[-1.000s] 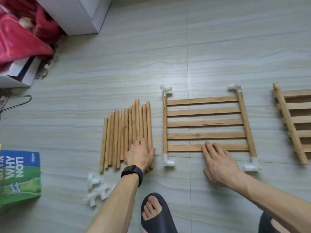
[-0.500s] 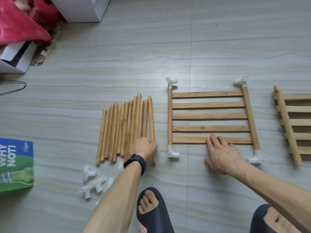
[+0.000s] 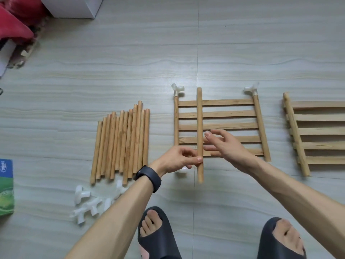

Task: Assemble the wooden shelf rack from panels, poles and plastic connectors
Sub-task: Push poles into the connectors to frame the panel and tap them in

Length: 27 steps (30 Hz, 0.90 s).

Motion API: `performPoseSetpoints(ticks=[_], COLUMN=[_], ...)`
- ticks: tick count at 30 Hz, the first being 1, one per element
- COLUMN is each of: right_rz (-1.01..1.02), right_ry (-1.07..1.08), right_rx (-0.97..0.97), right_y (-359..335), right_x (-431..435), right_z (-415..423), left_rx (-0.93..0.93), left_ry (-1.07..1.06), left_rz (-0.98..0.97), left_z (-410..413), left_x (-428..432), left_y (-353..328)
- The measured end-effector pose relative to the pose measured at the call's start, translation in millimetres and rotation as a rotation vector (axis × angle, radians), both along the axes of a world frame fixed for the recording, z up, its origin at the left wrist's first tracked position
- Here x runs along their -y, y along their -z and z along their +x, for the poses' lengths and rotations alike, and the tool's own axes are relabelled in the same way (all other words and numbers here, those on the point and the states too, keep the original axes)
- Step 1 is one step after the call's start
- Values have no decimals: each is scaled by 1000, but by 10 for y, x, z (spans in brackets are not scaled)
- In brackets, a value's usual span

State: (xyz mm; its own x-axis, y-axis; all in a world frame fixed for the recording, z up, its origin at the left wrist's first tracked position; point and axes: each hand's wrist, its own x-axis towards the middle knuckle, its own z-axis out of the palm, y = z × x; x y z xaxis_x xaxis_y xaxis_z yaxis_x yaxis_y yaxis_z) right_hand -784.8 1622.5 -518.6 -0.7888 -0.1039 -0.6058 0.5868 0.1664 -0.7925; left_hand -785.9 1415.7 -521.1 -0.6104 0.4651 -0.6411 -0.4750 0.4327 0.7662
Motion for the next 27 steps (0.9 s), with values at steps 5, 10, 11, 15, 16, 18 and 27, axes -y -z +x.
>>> performPoseSetpoints(ticks=[5, 10, 11, 15, 16, 18, 27], right_rz=[176, 581, 627, 736, 746, 749, 783], right_ry=[96, -290, -358, -582, -600, -596, -594], right_rx=[-130, -244, -264, -238, -229, -215, -266], right_y=[132, 352, 385, 480, 497, 529, 602], right_x=[-58, -376, -403, -431, -430, -429, -686], right_z=[67, 444, 546, 852, 890, 949, 1131], left_rx=[-234, -366, -295, -115, -142, -182, -102], left_ry=[19, -217, -211, -207, -183, -120, -110], left_rz=[-181, -639, -666, -628, -642, -667, -600], left_z=[131, 321, 354, 411, 404, 392, 378], left_x=[-197, 186, 253, 316, 305, 276, 258], left_y=[78, 312, 358, 436, 433, 416, 503])
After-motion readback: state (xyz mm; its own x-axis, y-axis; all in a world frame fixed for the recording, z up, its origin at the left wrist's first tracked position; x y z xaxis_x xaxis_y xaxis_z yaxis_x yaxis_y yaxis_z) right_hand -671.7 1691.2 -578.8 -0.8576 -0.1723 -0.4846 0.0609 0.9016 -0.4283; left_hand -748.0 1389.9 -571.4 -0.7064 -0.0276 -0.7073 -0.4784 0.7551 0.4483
